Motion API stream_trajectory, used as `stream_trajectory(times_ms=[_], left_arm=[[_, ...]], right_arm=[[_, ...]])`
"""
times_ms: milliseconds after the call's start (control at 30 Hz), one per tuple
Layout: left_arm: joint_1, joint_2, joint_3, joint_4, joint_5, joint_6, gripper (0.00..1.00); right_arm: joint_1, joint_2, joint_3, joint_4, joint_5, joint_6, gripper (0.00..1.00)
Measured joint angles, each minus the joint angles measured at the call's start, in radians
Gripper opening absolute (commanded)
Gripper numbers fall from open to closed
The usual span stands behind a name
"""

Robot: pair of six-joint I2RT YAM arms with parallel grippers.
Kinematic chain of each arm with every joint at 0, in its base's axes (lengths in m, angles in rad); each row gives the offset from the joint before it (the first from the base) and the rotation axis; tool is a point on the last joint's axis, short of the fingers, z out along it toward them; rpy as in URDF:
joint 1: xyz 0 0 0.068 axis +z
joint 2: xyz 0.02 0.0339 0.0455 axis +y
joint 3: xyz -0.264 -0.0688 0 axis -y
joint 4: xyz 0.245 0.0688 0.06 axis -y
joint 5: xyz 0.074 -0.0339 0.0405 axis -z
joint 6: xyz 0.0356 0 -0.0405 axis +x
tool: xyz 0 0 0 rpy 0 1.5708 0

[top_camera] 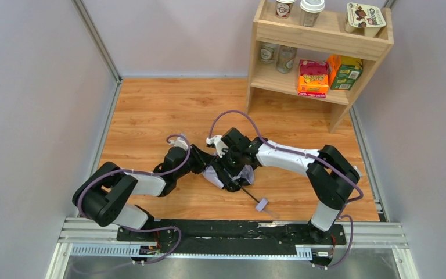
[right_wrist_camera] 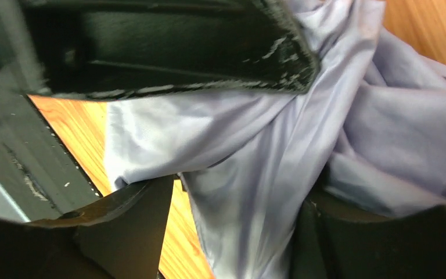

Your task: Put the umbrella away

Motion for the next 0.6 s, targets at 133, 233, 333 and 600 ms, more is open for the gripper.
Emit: stream_trajectory(times_ms=[133,233,333,600], left_arm=[[-0.003,-0.014,-0.013,-0.019,0.003,-0.019,0.0],[-0.002,-0.021,-0.016,-0.04,0.004,-0.035,0.0],[-0.002,-0.029,-0.017,-0.068,0.003,-0.056,0.0],[0.003,-0.05,-0.013,-0.182,-0.005,-0.132,0.0]], right_arm=[[0.114,-0.04,0.048,-0.108,0.246,0.008,0.74],[0.186,-0.04,0.094,-0.149,0.378,0.004,0.75],[0.218,-0.008,0.111,-0.148,0.439,-0.003,0.75],[0.234,0.086,0.05,-0.018,0.518,-0.007,0.27]])
